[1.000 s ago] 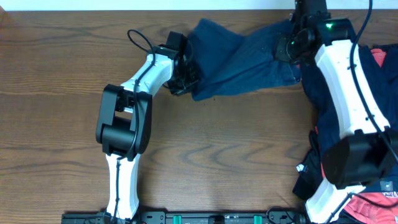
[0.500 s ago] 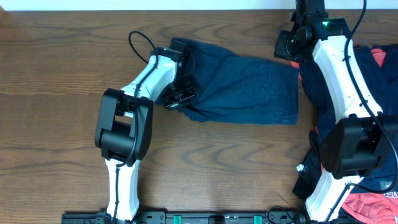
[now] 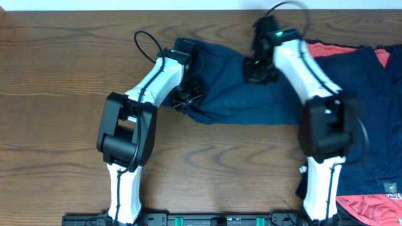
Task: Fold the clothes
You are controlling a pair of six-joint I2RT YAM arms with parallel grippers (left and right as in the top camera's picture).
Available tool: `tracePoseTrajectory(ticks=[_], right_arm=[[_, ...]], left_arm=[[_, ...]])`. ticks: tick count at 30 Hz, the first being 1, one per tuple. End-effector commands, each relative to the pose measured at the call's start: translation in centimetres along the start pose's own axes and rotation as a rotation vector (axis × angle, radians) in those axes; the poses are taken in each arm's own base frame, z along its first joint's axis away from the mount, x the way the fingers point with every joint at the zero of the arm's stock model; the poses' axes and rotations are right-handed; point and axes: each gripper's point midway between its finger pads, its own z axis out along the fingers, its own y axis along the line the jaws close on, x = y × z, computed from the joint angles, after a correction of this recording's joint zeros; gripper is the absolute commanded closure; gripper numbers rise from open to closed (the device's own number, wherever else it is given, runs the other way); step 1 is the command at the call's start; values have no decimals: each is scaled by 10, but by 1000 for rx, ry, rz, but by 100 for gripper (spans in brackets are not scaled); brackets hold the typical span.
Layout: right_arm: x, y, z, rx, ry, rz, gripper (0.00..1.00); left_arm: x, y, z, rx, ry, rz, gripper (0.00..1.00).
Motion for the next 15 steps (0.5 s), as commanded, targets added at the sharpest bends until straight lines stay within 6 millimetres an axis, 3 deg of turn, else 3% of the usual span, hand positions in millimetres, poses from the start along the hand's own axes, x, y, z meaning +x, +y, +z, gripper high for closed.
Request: tracePoseTrajectory(ticks=[1, 3, 8, 15], right_arm=[[6, 0, 18, -21, 51, 27, 93], [8, 0, 26, -29, 71, 38, 98], [7, -3, 28, -25, 69, 48, 99], [6, -6, 28, -25, 69, 54, 98]], left_arm=[[-2, -1, -23, 23, -50, -3, 44], [-6, 0, -33, 27, -85, -3, 41], [-27, 10, -62, 10, -223, -18, 28], [-70, 62, -79, -111, -359, -115, 10]])
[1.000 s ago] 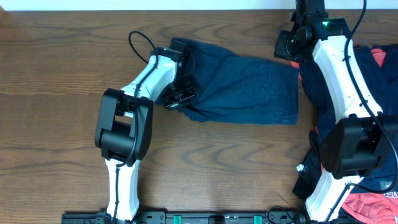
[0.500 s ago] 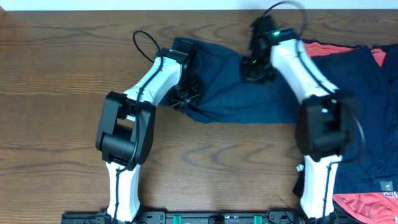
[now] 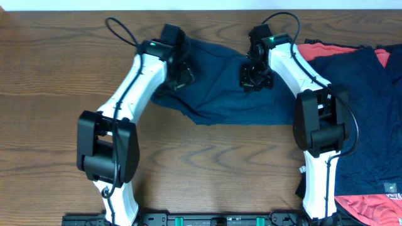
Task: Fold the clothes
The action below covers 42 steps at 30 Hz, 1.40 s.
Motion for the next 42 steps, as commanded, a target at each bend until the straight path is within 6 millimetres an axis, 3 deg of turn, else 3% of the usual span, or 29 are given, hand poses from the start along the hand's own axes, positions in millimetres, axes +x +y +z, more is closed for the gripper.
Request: tracePoseTrajectory(ticks=[1, 6, 8, 13, 18, 30, 42], right_arm=[[0, -3, 0, -5, 6, 20, 99], [5, -1, 1, 1, 23, 15, 99], [7, -1, 1, 4, 28, 15, 99], [11, 0, 2, 9, 42, 14, 99], [12, 0, 2, 10, 47, 14, 99], [14, 0, 2, 14, 54, 17, 99], [17, -1, 1, 17, 63, 19, 99]], left_arm=[[-29, 41, 7, -115, -67, -51, 9], [-51, 67, 24, -83, -31, -70, 8], [-58, 69, 31, -31, -13, -60, 7], [-69, 60, 51, 172, 56, -15, 7], [-64, 36, 64, 448, 144, 91, 7], [-45, -7, 59, 940, 256, 214, 7], [-43, -26, 44, 1208, 260, 258, 8]])
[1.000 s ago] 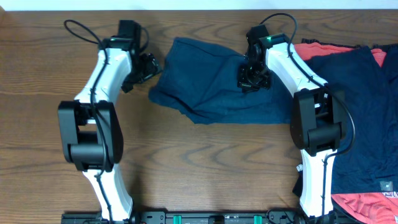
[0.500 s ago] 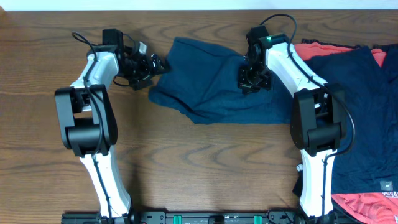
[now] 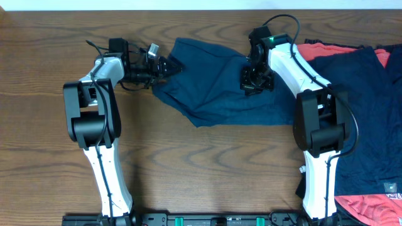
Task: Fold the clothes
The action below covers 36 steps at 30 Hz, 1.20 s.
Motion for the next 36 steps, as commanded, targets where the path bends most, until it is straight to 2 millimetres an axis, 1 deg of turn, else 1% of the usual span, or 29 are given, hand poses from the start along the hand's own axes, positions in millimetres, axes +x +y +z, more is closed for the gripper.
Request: tracePoseTrajectory(ticks=[1, 2, 3, 4, 5, 6, 7, 8, 13, 16, 18, 22, 26, 27, 29, 30, 32, 34, 35, 36], right_arm=[[3, 3, 2, 0, 10, 6, 99], [3, 3, 2, 0, 10, 6, 99], [3, 3, 2, 0, 11, 6, 99], [4, 4, 2, 0, 11, 6, 99], [4, 4, 2, 0, 11, 6, 99], [4, 3, 2, 0, 11, 6, 99], [4, 3, 2, 0, 12, 6, 99], [4, 3, 2, 1, 12, 6, 99], [4, 4, 2, 1, 13, 5, 99], [5, 4, 2, 1, 15, 5, 99], [6, 3, 2, 3, 18, 6, 99], [8, 2, 2, 8, 27, -4, 99], [7, -2, 2, 29, 19, -3, 99], [6, -3, 2, 35, 15, -3, 97], [3, -3, 1, 32, 9, -1, 86], [2, -4, 0, 31, 5, 0, 85], [-3, -3, -4, 25, -9, -14, 76], [-8, -2, -8, 19, -25, -26, 74], [-10, -1, -10, 16, -33, -37, 71], [-13, 2, -13, 12, -44, -56, 71]], left_arm=[[4, -12, 2, 123, 13, 21, 9], [4, -12, 2, 128, 14, 20, 18], [4, -14, 2, 135, 15, 18, 30], [4, -16, 2, 145, 16, 17, 44], [4, -16, 2, 149, 17, 16, 60], [4, -16, 2, 146, 17, 11, 72], [4, -15, 2, 143, 17, -5, 91], [4, -15, 2, 143, 18, -25, 94], [4, -13, 2, 128, 20, -68, 94], [3, 1, 3, 49, 13, -140, 94], [6, 6, 4, 16, 16, -170, 94], [7, 9, 0, -46, 10, -182, 94], [3, 6, -9, -89, -13, -167, 94], [1, 4, -12, -93, -20, -164, 94], [-1, 2, -20, -97, -35, -164, 94], [-2, 3, -24, -110, -43, -169, 94], [-2, 9, -36, -161, -63, -190, 94], [-2, 12, -48, -188, -79, -204, 94], [-3, 13, -54, -190, -86, -204, 94], [-3, 14, -60, -191, -95, -208, 94]])
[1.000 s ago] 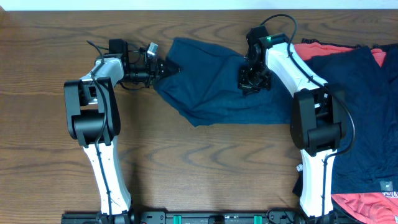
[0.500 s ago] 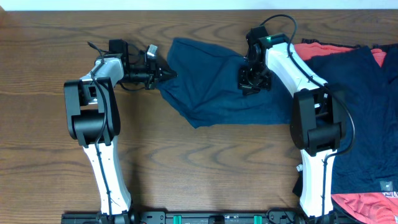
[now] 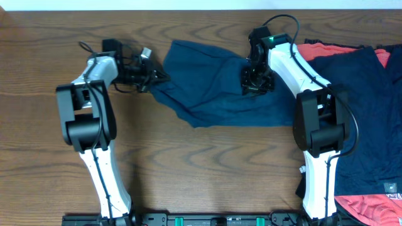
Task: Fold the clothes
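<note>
A navy garment (image 3: 213,88) lies crumpled across the far middle of the table. My left gripper (image 3: 162,78) lies level at its left edge, pointing right, and looks shut on that edge. A ridge of cloth runs to my right gripper (image 3: 254,81), which points down onto the garment's upper right part. It seems shut on the cloth, with its fingertips hidden under the wrist.
A pile of navy and red clothes (image 3: 370,94) covers the table's right side, with more red cloth (image 3: 370,207) at the front right corner. The wooden table (image 3: 207,163) stretches in front of the garment.
My left gripper has shifted a little to the left and toward the front, still at the garment's left edge. That edge now reaches slightly further left. The right gripper has stayed put.
At first my left gripper was over the garment's lower left part with the arm bent. Then it was on the upper left part. Later the arm had swung far left, gripper at the left edge, where it remains. The right gripper held the same spot throughout.
</note>
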You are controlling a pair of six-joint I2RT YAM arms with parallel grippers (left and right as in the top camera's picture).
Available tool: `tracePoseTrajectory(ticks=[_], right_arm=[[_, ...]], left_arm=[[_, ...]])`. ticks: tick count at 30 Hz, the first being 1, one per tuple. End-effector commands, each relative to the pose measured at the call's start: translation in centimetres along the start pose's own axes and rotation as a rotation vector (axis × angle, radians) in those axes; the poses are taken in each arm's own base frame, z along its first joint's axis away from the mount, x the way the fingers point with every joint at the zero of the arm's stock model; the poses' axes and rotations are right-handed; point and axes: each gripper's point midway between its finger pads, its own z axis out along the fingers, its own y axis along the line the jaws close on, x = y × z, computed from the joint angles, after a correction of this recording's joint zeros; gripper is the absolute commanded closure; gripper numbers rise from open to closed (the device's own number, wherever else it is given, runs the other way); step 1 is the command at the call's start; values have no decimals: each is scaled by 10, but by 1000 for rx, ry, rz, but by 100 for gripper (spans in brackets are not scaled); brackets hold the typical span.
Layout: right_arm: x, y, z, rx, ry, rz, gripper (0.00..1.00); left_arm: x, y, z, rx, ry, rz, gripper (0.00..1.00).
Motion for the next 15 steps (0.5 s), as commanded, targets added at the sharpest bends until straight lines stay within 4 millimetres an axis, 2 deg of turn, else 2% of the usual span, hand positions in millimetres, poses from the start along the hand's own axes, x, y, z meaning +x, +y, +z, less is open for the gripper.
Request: tracePoseTrajectory(ticks=[1, 2, 5, 9, 12, 15], right_arm=[[-15, 4, -13, -5, -53, -63, 73], [-16, 6, -15, -10, -59, -80, 72], [-20, 11, -22, -15, -75, -104, 61], [-23, 23, -32, -54, -88, -171, 47], [-26, 28, -43, -59, -102, -188, 51], [-29, 31, -54, -62, -118, -205, 48]], left_arm=[[-10, 4, -32, -42, -73, 7, 94], [-11, 6, -36, -41, -80, -2, 94], [-12, 12, -46, -42, -93, -19, 94], [-13, 16, -49, -53, -99, -20, 94], [-13, 21, -50, -79, -101, -26, 94], [-13, 26, -53, -99, -106, -40, 94]])
